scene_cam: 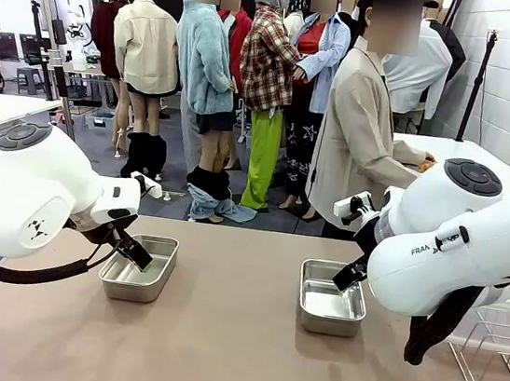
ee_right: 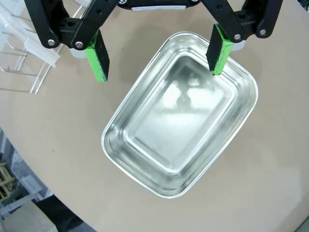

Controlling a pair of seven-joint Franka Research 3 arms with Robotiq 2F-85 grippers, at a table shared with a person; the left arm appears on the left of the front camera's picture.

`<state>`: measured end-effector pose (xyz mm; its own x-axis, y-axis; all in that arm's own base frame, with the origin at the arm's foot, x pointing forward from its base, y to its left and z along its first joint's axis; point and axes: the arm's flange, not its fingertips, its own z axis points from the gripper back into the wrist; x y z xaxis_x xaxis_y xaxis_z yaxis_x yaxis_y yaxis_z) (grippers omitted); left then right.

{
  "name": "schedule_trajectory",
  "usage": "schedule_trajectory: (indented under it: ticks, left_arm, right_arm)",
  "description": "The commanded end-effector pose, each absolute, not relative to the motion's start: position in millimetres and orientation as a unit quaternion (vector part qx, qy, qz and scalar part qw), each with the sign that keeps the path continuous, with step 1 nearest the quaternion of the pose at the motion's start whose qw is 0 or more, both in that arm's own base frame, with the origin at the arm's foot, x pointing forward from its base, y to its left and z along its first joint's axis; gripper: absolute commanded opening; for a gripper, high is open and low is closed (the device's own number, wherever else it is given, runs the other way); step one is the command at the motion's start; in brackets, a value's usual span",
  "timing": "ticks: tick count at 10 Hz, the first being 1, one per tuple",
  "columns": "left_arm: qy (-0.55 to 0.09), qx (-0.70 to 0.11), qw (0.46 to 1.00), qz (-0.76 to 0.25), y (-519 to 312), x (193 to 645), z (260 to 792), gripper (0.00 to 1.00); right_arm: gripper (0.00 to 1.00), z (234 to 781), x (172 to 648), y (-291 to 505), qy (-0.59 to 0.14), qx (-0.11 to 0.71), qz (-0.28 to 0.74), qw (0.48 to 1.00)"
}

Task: Place the bread in airtight containers.
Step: Lift both Airtight Container.

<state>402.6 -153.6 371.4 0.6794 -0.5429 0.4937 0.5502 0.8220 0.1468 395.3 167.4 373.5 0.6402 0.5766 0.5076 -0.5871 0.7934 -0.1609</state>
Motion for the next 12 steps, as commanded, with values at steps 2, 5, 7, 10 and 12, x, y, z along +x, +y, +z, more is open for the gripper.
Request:
schedule_trajectory:
  ticks: [2,5,7,10,12]
  left_arm:
    - [-0.281,0.003,0.904,-0.323,-160,406,395,1.0]
    - [-0.343,0.051,0.879,-0.326,-147,403,481,1.0]
    - [-0.339,0.087,0.881,-0.319,-103,391,540,1.0]
    - [-0.34,0.062,0.897,-0.276,-12,386,578,1.0]
    - [-0.355,0.048,0.908,-0.216,30,374,591,1.0]
  right_arm:
    - [1.0,401,395,177,-0.325,-0.026,0.314,0.892]
    - [1.0,471,393,149,-0.403,-0.063,0.262,0.874]
    - [1.0,512,393,78,-0.429,-0.099,0.168,0.882]
    - [1.0,528,397,-49,-0.422,-0.094,0.016,0.901]
    - [1.0,516,383,-129,-0.413,-0.074,-0.05,0.907]
